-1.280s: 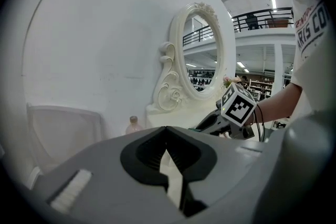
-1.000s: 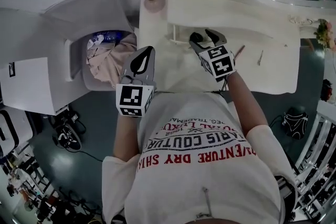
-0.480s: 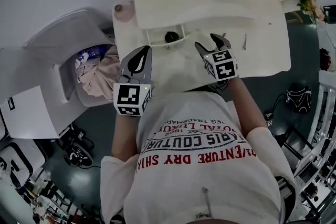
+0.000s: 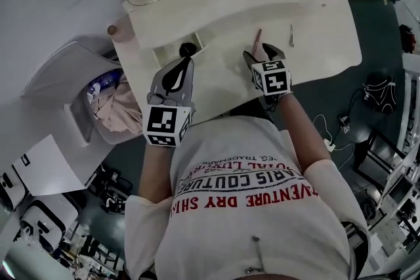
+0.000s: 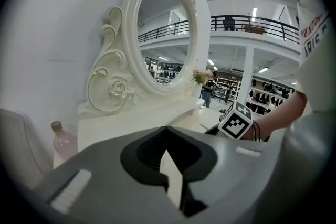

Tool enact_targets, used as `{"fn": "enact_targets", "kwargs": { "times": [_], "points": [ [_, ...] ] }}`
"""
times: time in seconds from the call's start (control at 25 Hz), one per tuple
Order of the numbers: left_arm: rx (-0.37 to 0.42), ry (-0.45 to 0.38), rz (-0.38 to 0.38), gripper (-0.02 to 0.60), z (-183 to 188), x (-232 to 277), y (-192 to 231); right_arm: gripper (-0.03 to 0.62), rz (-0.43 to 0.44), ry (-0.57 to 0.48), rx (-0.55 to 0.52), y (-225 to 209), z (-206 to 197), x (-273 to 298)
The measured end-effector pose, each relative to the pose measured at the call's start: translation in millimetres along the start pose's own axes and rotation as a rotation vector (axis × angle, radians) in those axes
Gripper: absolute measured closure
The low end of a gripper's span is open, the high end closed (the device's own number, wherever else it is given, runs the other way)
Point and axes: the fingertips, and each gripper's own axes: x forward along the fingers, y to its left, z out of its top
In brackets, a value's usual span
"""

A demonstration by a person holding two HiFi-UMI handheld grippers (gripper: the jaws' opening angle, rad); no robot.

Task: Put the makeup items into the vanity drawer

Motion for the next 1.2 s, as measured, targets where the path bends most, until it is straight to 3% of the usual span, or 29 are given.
{"fn": "enact_targets", "kwargs": {
  "times": [0.24, 0.32, 0.4, 0.8, 1.2],
  "points": [
    [0.014, 0.036, -0.010, 0.571, -9, 14, -10, 0.336, -0.014, 0.030, 0.030, -10, -9, 14],
    [0.006, 0.042, -0.006, 0.571, -12, 15, -9, 0.381, -0.045, 0.038, 0.039, -15, -9, 15],
    [-0.001, 0.044, 0.001, 0.571, -14, 15, -7, 0.540, -0.073, 0.041, 0.071, -22, -10, 14],
    [0.009, 0.009, 0.051, 0.571, -1, 10, 4, 0.543, -0.022, -0.024, 0.037, -24, 21, -12],
    [-0.002, -0.069, 0.176, 0.571, 13, -29, 14, 0.543, 0.147, -0.163, -0.195, 35, 86, -45]
  ]
}}
